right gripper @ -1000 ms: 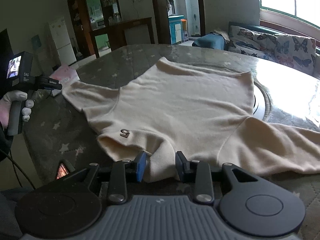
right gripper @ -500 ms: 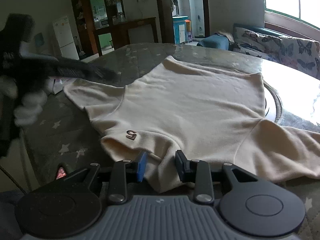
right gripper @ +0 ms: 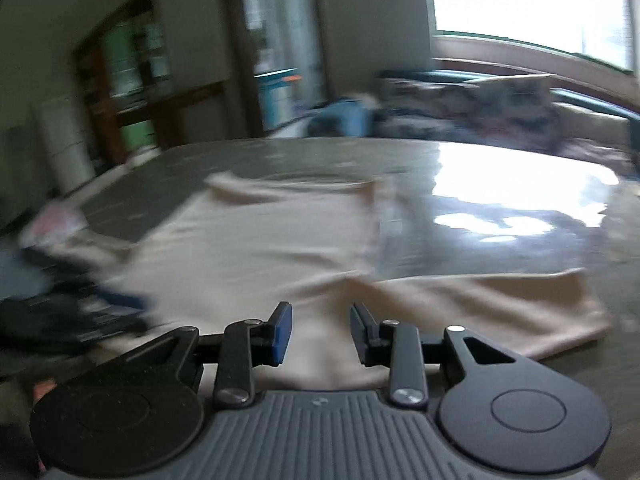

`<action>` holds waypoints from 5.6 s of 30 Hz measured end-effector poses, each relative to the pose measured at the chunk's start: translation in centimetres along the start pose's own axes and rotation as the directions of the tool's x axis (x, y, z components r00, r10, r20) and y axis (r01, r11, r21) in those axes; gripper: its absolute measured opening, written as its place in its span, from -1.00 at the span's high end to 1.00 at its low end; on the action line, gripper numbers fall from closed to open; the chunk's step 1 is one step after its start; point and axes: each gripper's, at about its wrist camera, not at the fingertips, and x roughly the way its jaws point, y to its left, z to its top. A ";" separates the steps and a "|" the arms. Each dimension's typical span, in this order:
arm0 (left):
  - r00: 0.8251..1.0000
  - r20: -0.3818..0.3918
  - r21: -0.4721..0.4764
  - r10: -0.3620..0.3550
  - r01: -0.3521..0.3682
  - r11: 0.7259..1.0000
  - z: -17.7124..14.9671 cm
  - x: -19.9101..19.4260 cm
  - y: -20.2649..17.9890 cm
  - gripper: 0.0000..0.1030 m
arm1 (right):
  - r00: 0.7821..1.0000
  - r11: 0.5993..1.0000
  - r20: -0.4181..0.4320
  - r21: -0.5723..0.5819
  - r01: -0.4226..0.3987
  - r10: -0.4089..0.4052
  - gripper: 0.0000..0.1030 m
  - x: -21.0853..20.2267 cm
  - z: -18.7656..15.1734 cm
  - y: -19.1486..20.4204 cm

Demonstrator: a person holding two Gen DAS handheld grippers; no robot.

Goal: Fold clothes

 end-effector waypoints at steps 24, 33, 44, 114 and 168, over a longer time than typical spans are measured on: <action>1.000 -0.009 0.001 -0.004 0.004 1.000 1.0 0.1 0.3 0.44 | 0.923 0.889 -0.049 0.255 0.381 -0.381 0.12 2.1 -0.1 -14.4; 0.997 0.071 0.063 -0.022 0.017 0.998 3.9 -0.9 -1.0 0.16 | 0.911 0.855 -0.084 0.322 0.407 -0.403 0.06 1.6 -1.6 -14.9; 0.989 0.061 0.204 -0.135 0.120 0.971 6.3 1.6 -5.9 0.08 | 0.917 0.852 -0.062 0.349 0.390 -0.394 0.66 1.5 -2.0 -14.5; 0.986 0.121 -0.290 -0.119 0.150 0.945 1.1 -2.6 7.7 -0.59 | 0.999 1.000 -0.036 0.000 -0.011 0.011 0.59 0.5 0.9 6.3; 0.994 0.099 -0.145 -0.043 0.057 0.988 2.1 -0.4 6.0 0.22 | 0.999 0.997 0.032 -0.067 0.041 -0.039 0.75 0.1 -1.4 2.3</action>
